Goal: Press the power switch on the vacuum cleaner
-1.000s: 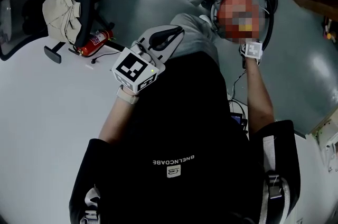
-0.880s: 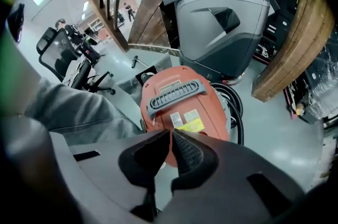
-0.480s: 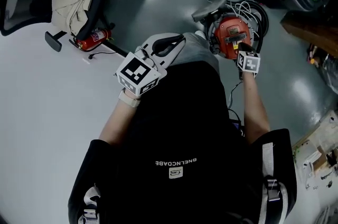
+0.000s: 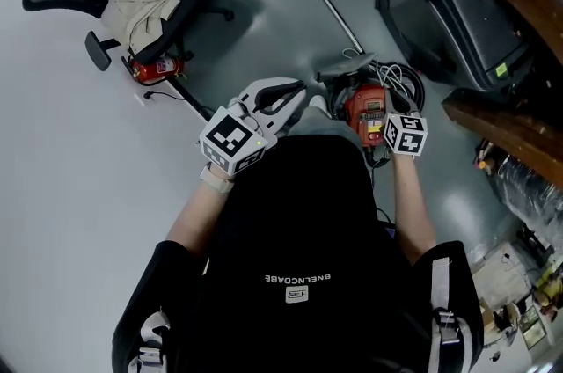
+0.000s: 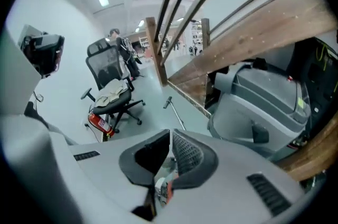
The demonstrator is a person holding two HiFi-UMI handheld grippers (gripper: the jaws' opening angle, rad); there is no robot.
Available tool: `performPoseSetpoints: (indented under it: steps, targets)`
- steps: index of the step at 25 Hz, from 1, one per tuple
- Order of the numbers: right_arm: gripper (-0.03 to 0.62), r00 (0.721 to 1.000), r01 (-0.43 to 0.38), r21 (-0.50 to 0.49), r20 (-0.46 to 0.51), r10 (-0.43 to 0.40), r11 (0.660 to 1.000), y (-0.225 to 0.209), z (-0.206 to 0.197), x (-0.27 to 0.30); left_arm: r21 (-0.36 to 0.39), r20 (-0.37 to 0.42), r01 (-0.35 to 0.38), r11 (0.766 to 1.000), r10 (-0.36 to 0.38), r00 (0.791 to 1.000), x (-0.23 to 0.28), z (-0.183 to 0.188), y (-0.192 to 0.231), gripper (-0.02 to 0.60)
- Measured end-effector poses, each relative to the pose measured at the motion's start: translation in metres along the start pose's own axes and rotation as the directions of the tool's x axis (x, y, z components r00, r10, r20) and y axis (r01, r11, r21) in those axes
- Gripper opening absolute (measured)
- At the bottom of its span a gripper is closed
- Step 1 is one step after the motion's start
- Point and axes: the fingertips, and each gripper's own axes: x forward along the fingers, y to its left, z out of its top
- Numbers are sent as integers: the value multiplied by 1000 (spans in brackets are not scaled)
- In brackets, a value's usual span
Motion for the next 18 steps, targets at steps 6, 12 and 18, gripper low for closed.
performPoseSetpoints:
  steps: [6,12,18]
  targets:
    - [35,980,-108,-131,155,128,986,57,115,-34,-37,108,-123,992,126,986,-40,33,21,17]
    - [34,927,-216,-240,255,276,946,139,190,-74,-69,178,-232,970,240,954,-98,49,34,17]
    - [35,845,-336,-327,309,436,883,229,233,-118,-104,272,-340,935,356,894,-167,65,41,17]
